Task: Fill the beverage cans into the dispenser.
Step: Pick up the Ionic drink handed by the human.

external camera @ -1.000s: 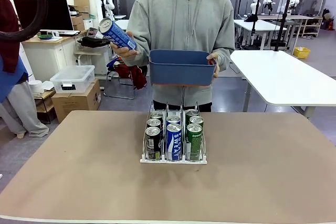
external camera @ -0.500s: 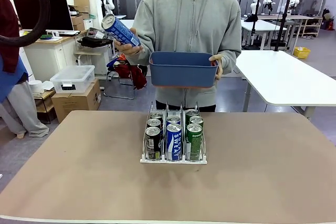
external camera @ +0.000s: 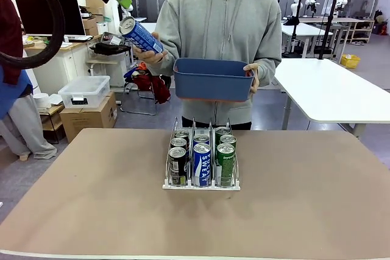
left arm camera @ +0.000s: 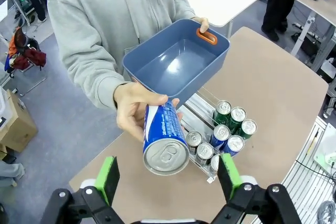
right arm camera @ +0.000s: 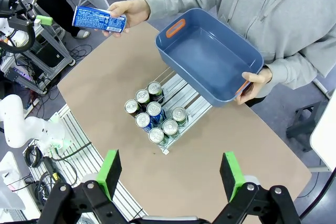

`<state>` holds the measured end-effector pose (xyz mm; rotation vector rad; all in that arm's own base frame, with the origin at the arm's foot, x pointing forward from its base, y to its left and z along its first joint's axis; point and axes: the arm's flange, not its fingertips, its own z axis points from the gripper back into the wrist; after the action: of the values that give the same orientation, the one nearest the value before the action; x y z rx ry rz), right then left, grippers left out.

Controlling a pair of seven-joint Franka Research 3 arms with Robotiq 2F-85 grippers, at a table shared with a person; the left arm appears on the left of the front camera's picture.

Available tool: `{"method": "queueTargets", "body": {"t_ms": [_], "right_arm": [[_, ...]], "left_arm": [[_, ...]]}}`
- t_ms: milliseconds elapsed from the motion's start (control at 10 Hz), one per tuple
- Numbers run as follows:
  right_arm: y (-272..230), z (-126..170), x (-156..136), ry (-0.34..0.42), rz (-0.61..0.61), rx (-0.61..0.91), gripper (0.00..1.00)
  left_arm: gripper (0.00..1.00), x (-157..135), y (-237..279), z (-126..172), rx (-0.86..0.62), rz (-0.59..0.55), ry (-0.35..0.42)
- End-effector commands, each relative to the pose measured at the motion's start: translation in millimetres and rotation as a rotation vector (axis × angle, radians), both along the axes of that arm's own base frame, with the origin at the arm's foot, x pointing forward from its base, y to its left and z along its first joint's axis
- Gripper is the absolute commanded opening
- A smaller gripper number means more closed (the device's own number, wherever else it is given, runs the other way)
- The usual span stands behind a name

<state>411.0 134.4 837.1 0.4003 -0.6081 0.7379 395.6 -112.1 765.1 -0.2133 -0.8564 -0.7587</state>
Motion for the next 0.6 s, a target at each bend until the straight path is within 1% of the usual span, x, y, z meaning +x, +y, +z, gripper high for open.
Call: {"method": "queueTargets", "body": {"t_ms": [0, 100, 400, 500], "right_arm": [[-2, -1, -2, 0.008, 0.000, 0.001, 1.00], [-2, -1, -2, 0.008, 0.000, 0.001, 1.00], [-2, -1, -2, 0.008, 0.000, 0.001, 1.00], [-2, -1, -2, 0.008, 0.000, 0.001, 1.00]], "left_arm": [[1.00, -4, -3, -7, 0.004, 0.012, 0.000], [1.00, 0, 0, 0, 0.000, 0.000, 0.000], [1.00, 1, -1, -2, 0.000, 0.000, 0.000], [1.00, 6, -1, -6, -0.032, 0.029, 0.018]]}}
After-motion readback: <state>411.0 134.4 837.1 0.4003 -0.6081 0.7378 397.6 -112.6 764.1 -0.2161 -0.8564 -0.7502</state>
